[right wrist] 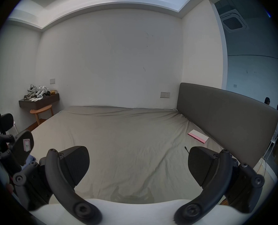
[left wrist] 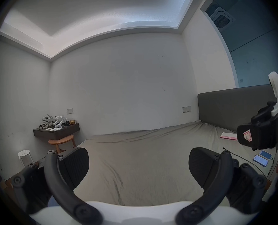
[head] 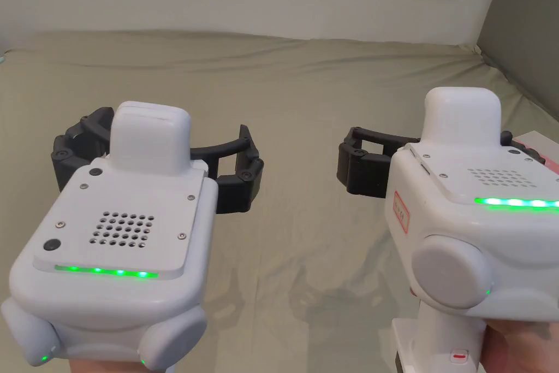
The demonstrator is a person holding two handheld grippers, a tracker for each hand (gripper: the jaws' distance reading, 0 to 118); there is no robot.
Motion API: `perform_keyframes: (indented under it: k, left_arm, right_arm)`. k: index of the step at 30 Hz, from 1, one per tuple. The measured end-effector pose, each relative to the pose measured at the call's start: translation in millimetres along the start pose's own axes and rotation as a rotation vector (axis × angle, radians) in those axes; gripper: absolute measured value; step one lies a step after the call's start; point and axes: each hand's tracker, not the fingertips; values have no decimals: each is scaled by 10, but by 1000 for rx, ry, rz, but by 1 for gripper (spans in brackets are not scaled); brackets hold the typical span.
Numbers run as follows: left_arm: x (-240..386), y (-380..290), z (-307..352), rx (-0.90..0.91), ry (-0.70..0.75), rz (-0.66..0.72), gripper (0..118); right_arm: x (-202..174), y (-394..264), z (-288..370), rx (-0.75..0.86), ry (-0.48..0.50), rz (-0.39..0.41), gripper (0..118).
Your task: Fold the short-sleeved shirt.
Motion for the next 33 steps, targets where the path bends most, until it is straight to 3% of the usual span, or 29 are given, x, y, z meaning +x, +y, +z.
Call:
perform_keyframes:
  k: [3, 8, 11, 13, 17, 33]
  left_arm:
    - [3, -3, -1, 0, 4, -4, 118]
    - [14, -17, -21, -2, 12, -10, 118]
    - [18, -30, -26, -2, 14, -9, 118]
    - [20, -34, -33, -3, 13, -9, 118]
    - [22, -44, -35, -1, 15, -9, 118]
    - [37, -35, -23, 10, 19, -16, 118]
  right_arm:
    - [2, -47, -14, 19, -23, -10, 118]
    - [111, -288, -53, 126, 33, 124, 118]
    - [130, -383, -118, 204, -38, 165, 118]
    - [114, -428, -41, 230, 20, 197, 118]
    - [161, -410, -23, 220, 58, 156, 118]
    - [121, -360, 15, 229, 54, 133, 118]
